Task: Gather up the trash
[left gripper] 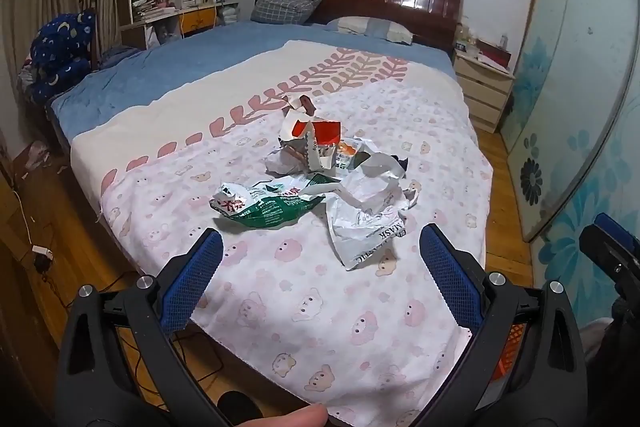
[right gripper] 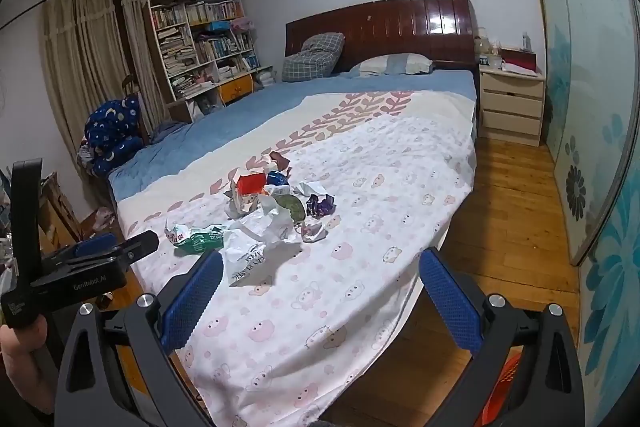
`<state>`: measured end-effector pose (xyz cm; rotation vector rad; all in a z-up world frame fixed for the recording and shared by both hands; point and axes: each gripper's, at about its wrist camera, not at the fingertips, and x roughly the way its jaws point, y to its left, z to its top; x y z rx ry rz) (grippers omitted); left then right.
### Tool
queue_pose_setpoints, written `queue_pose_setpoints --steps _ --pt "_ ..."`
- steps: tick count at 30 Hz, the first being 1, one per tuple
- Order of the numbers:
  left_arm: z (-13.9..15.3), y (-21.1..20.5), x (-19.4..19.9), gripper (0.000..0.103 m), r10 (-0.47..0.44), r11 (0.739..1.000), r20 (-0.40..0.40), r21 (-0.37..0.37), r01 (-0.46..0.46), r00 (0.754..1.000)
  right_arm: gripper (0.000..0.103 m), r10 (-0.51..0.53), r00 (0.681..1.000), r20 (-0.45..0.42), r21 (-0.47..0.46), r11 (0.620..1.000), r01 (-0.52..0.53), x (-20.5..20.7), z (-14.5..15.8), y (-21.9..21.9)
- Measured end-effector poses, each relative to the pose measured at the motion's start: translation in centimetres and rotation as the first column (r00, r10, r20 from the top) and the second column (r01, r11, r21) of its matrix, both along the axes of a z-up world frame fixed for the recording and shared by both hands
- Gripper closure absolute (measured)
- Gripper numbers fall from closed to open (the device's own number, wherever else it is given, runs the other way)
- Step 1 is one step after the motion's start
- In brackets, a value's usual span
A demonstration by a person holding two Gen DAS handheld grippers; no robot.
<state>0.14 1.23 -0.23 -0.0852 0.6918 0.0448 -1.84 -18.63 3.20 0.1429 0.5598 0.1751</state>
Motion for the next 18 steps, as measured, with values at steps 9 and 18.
queue_pose_setpoints --steps 9,18 --pt "0.0 0.2 -0.1 0.005 0.003 1.000 -0.001 0.000 -0.003 1.000 0.006 0.056 0.997 0.047 -0.056 0.997 -0.053 -0.1 0.0 1.1" --pt "0.0 0.5 0.0 0.005 0.013 1.000 -0.003 -0.006 -0.013 1.000 0.006 0.066 0.997 0.027 -0.038 0.997 -0.065 0.1 -0.1 1.3"
